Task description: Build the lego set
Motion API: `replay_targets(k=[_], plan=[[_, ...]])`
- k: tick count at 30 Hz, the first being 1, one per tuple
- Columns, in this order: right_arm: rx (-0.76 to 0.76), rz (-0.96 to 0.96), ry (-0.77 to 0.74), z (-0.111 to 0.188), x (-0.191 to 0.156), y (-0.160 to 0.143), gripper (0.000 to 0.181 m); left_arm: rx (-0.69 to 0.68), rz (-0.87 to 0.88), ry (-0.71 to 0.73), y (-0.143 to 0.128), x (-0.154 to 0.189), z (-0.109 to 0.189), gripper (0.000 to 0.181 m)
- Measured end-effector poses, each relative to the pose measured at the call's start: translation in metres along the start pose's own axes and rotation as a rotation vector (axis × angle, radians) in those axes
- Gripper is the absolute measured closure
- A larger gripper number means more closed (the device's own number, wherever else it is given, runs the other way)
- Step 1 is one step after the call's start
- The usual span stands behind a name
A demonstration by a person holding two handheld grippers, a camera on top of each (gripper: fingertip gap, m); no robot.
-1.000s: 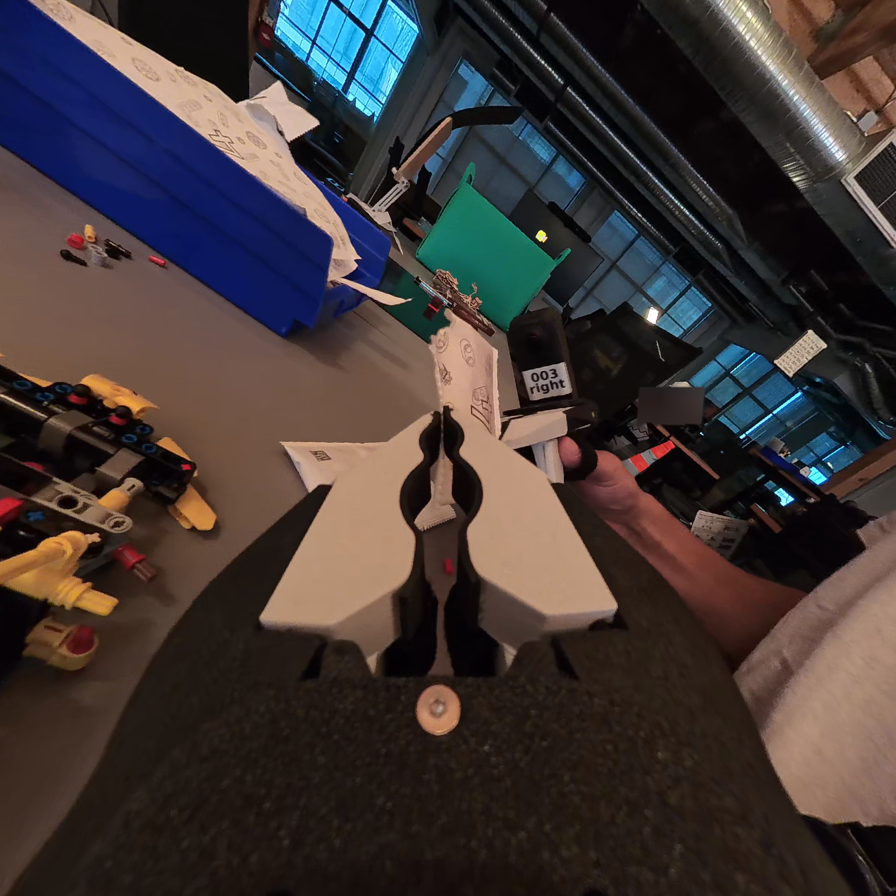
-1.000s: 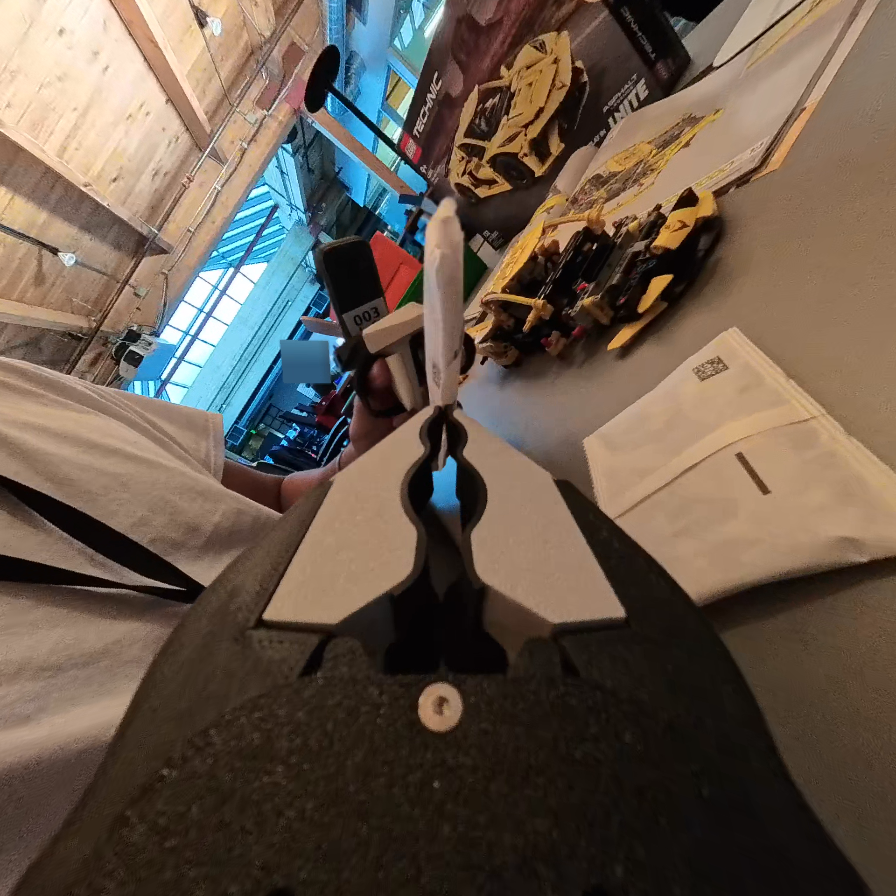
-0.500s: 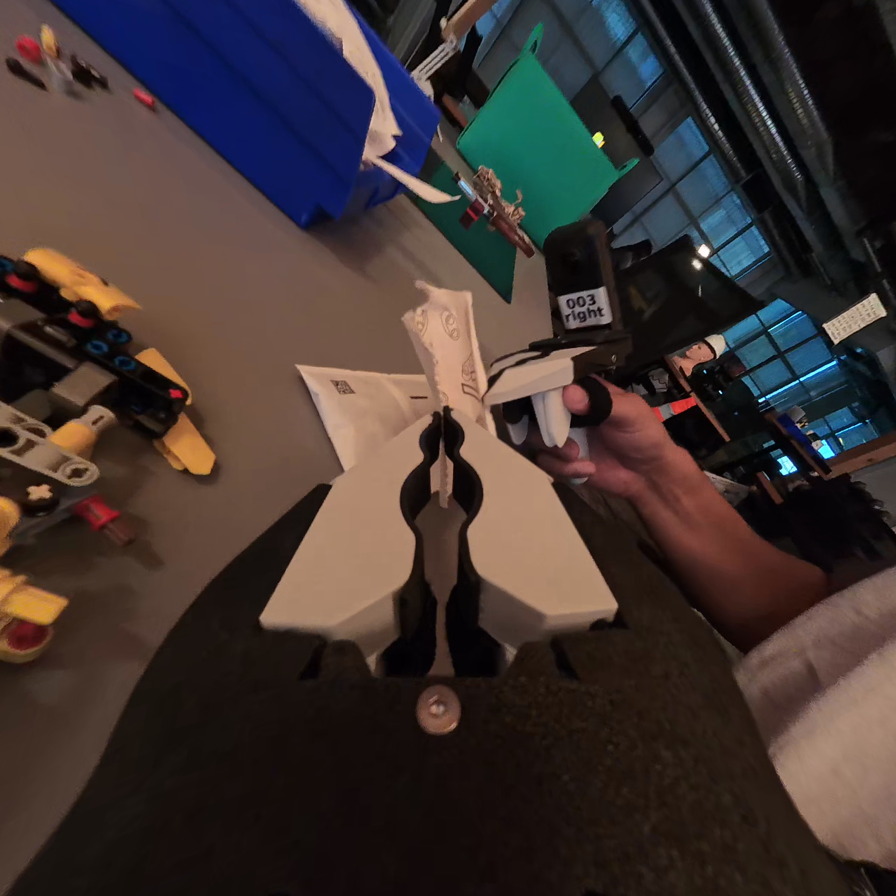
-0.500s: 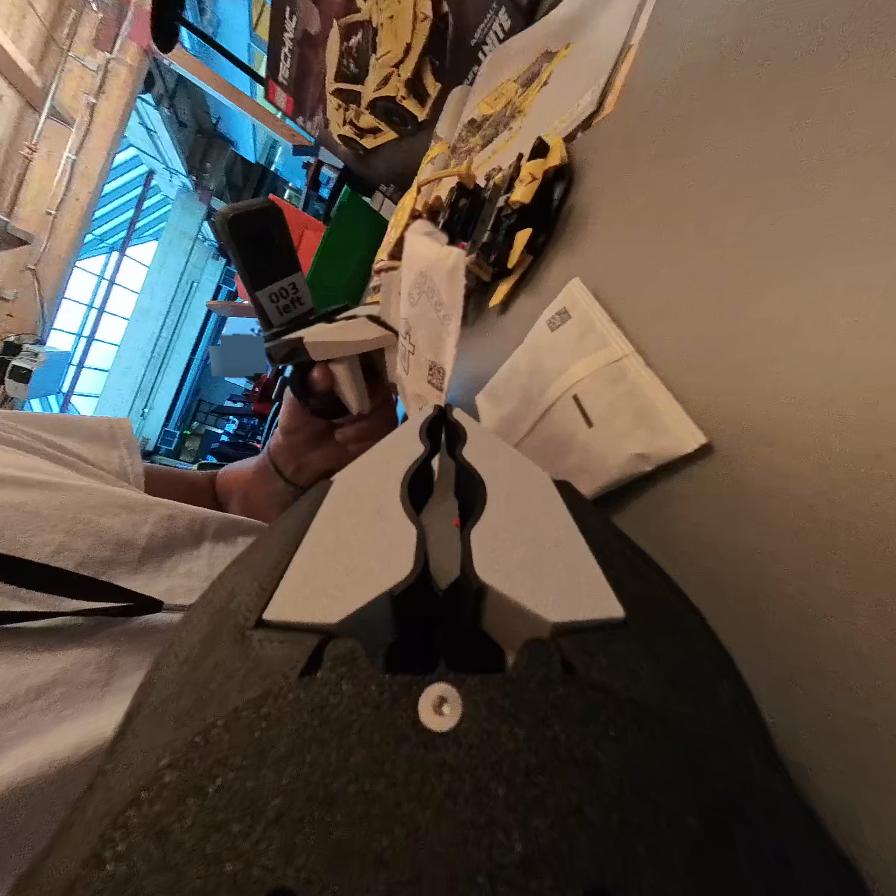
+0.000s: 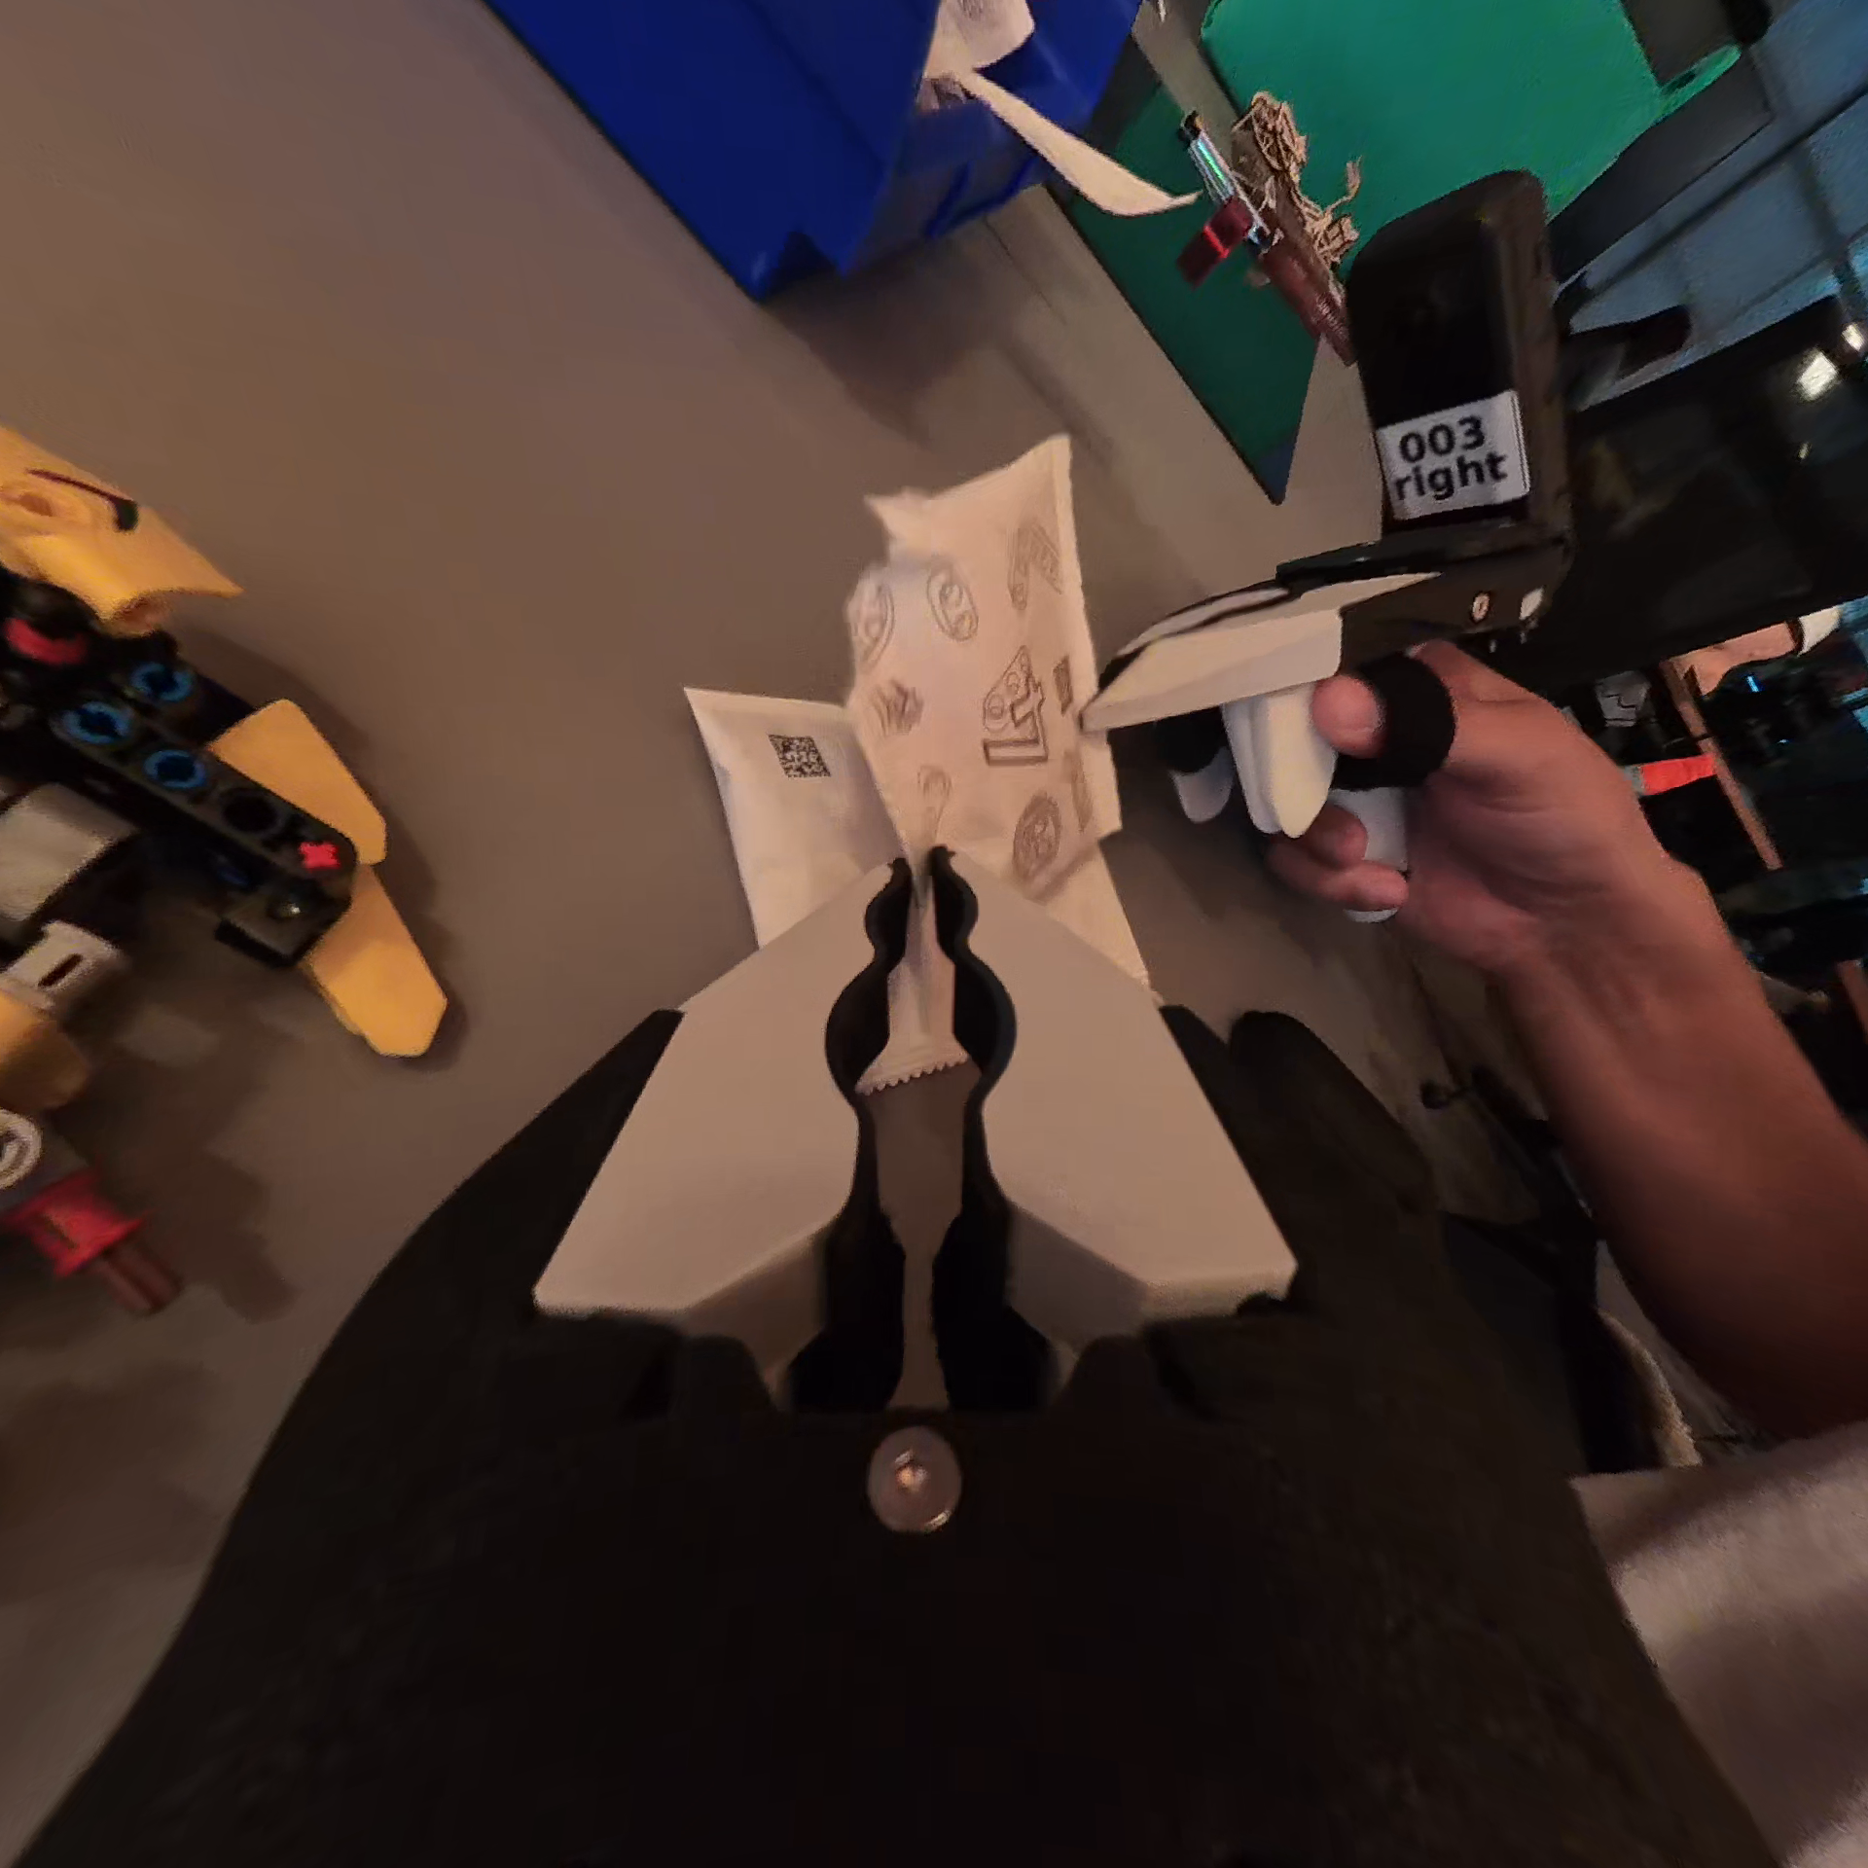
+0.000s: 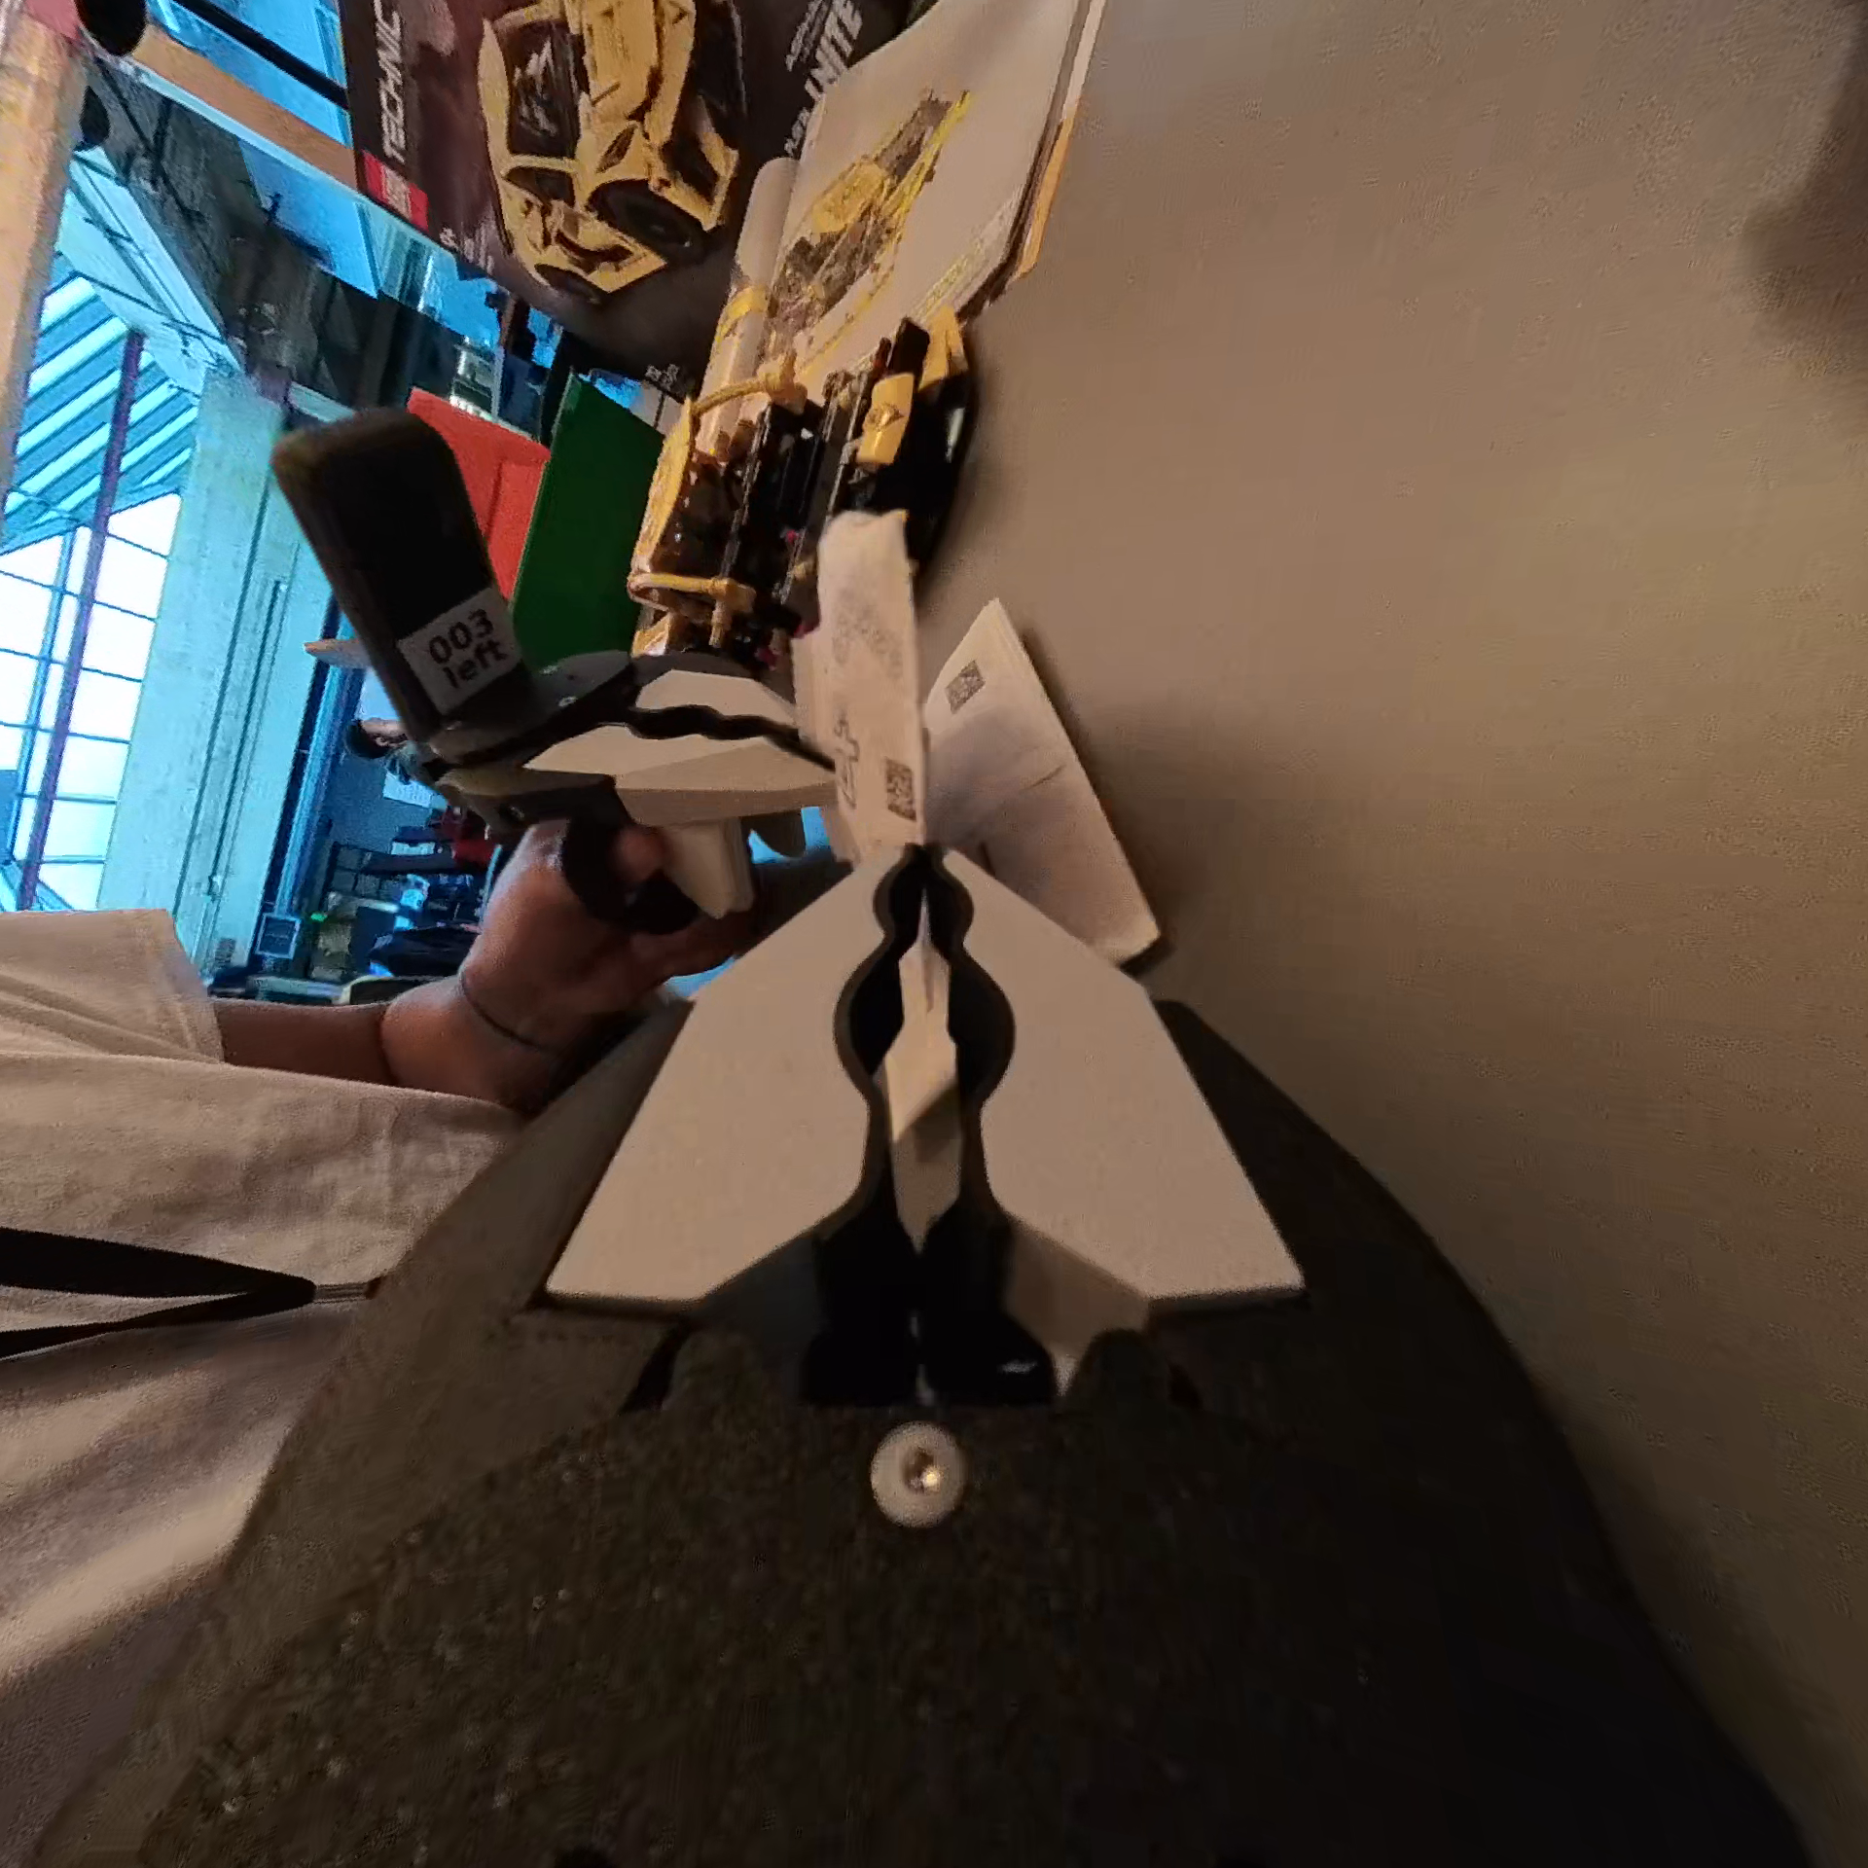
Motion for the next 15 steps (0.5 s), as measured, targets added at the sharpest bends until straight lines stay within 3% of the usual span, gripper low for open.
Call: replay_targets(k=[5, 15], plan=[[0.010, -0.046, -0.090, 0.008, 0.013, 0.005, 0.181, 0.003, -0.068, -0.006, 0.000, 0.003, 0.003, 0.168], [-0.030, -0.077, -0.179, -0.006, 0.013, 0.009, 0.181, -0.089, -0.567, 0.067, 0.000, 0.017, 0.002, 0.157]])
Point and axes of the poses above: each gripper's, where its closed fingertips meet, z back along the fingers, y out of its top, x = y × z across the jaws, the point moved 9 cm from there along z, back along the fingers, and after that the axes turned 15 degrees about x, right-handed, at the moved point
